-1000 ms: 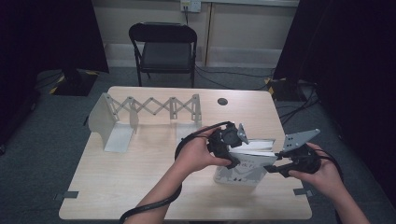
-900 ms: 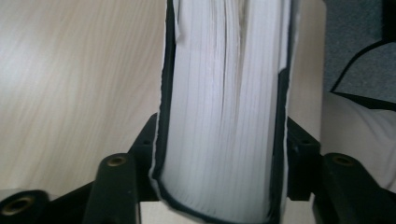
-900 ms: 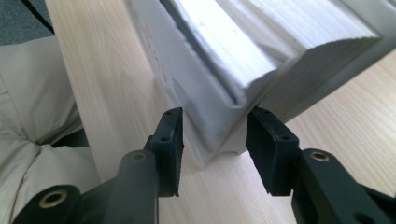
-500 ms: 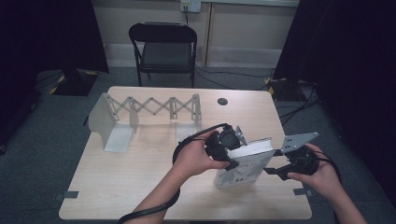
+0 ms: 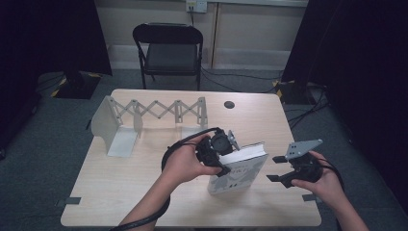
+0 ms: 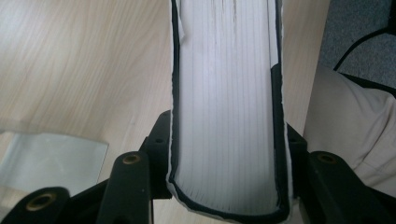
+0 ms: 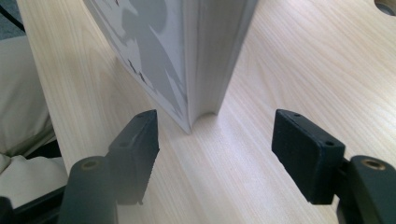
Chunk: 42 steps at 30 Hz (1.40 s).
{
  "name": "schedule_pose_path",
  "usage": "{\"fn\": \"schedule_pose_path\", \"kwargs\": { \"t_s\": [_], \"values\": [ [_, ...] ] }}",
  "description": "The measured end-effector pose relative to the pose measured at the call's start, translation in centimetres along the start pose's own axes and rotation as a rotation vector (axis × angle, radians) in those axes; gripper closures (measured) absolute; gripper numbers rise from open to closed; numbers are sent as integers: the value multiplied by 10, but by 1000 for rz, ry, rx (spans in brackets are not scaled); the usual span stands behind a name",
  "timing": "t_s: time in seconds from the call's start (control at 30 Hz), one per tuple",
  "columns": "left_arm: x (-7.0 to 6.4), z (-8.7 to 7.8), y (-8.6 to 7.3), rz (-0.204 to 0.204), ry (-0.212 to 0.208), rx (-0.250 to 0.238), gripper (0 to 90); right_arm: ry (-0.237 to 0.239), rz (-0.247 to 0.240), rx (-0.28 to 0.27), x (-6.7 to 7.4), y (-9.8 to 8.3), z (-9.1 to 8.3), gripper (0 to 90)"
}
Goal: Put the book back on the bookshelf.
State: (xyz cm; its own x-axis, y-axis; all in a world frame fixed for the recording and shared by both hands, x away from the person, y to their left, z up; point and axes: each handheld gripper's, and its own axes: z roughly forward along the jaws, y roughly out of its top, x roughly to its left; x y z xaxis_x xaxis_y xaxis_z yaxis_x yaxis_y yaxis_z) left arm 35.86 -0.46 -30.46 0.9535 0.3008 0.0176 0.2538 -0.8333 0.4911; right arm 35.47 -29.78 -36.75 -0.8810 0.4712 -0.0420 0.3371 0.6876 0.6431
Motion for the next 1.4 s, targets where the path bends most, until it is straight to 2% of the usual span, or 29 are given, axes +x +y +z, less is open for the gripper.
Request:
{"fn": "schedule_pose_path", "kwargs": {
  "t_s": [0.3,0.43,0.57,0.6,0.63,0.73,0.97,1.27,1.37,1.4],
  "values": [
    [3,-9,-12,-5,7,26,529,10,1,-1,0,-1,8,311],
    [4,-8,-11,-8,6,33,524,10,-1,-2,1,-1,9,309],
    [7,-8,-7,-29,13,54,503,10,-5,-1,1,0,8,310],
    [9,-8,-6,-21,16,58,497,12,-3,-1,1,0,8,310],
    [9,-7,-6,-29,16,54,493,12,-3,2,1,0,8,310],
    [10,-4,-2,-19,-1,48,483,15,-4,4,1,0,9,309],
    [12,11,13,-8,0,45,450,23,-6,0,2,-1,14,309],
    [11,24,24,6,1,82,447,23,9,-4,0,-5,13,308],
    [11,29,26,29,6,108,445,24,15,-8,0,-7,15,302],
    [10,31,26,16,3,107,444,24,19,-11,0,-7,15,299]
  ]
}}
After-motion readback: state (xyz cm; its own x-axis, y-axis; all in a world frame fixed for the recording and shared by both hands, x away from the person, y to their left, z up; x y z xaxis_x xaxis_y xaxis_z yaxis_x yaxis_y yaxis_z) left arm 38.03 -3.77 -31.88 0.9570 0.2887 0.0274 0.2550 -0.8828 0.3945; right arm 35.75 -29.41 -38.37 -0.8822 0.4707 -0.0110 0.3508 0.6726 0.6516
